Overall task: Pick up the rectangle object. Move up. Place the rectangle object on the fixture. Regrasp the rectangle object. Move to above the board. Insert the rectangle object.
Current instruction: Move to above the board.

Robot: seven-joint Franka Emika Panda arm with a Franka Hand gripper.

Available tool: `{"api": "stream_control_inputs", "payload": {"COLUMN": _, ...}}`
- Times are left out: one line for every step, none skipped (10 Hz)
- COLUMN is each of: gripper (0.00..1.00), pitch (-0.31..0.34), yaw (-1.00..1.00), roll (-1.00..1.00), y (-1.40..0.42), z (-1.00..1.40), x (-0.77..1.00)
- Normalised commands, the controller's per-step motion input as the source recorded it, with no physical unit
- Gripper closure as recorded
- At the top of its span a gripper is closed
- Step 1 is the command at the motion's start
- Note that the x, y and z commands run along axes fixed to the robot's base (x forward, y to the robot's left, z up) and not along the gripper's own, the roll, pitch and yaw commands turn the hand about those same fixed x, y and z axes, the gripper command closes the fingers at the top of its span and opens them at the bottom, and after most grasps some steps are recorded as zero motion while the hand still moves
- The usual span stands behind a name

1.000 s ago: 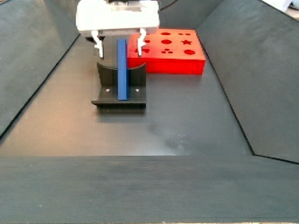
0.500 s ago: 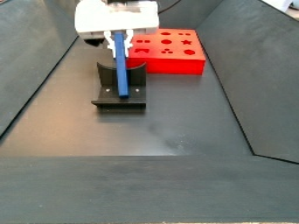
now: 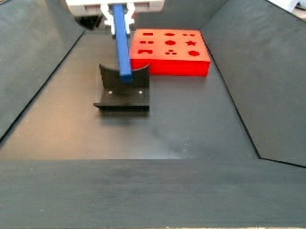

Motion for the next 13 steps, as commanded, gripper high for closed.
{"api": "stream_control_inputs", "payload": {"gripper": 1.0, "pitch": -0.075, "yaw": 0.02, "roll": -0.04, "y": 0.18, "z": 1.0, "x": -0.06}}
{"api": "stream_control_inputs", "payload": {"gripper": 1.0, "pitch": -0.064, "yaw": -0.01, "roll": -0.03, "y": 0.18, "z": 1.0, "x": -0.06}}
{"api": "stream_control_inputs", "payload": {"gripper": 1.0, "pitch": -0.043, "yaw": -0.03, "roll": -0.03, "y": 0.17, "z": 1.0, "x": -0.06}}
{"api": "stream_control_inputs", "payload": {"gripper": 1.0, "pitch": -0.032, "yaw": -0.04, "roll": -0.03, "y": 0.16, "z": 1.0, "x": -0.06}}
{"api": "stream_control_inputs", "payload": {"gripper": 1.0, "pitch": -0.006, "yaw": -0.05, "roll": -0.03, "y": 0.15, "z": 1.0, "x": -0.06}}
{"api": "stream_control_inputs", "payload": {"gripper": 1.0, "pitch": 0.006, "yaw": -0.05, "roll": -0.04, "y": 0.14, "z": 1.0, "x": -0.06}}
{"api": "stream_control_inputs", "payload": {"gripper": 1.0, "pitch": 0.026, "yaw": -0.05, "roll": -0.04, "y": 0.13, "z": 1.0, "x": -0.07}}
{"api": "stream_control_inputs", "payload": {"gripper": 1.0, "pitch": 0.038, "yaw": -0.04, "roll": -0.04, "y": 0.13, "z": 1.0, "x": -0.07}}
{"api": "stream_control_inputs", "payload": {"gripper": 1.0, "pitch": 0.069, "yaw": -0.03, "roll": -0.05, "y": 0.11, "z": 1.0, "x": -0.07}}
{"api": "stream_control_inputs", "payload": {"gripper": 1.0, "pitch": 0.088, "yaw": -0.01, "roll": -0.05, "y": 0.09, "z": 1.0, "x": -0.07}}
{"api": "stream_control_inputs", "payload": {"gripper": 1.0, "pitch": 0.098, "yaw": 0.0, "roll": -0.05, "y": 0.07, "z": 1.0, "x": -0.06}}
{"api": "stream_control_inputs", "payload": {"gripper": 1.0, "pitch": 0.104, "yaw": 0.02, "roll": -0.06, "y": 0.06, "z": 0.84, "x": -0.05}}
{"api": "stream_control_inputs", "payload": {"gripper": 1.0, "pitch": 0.112, "yaw": 0.04, "roll": -0.07, "y": 0.03, "z": 0.65, "x": -0.03}}
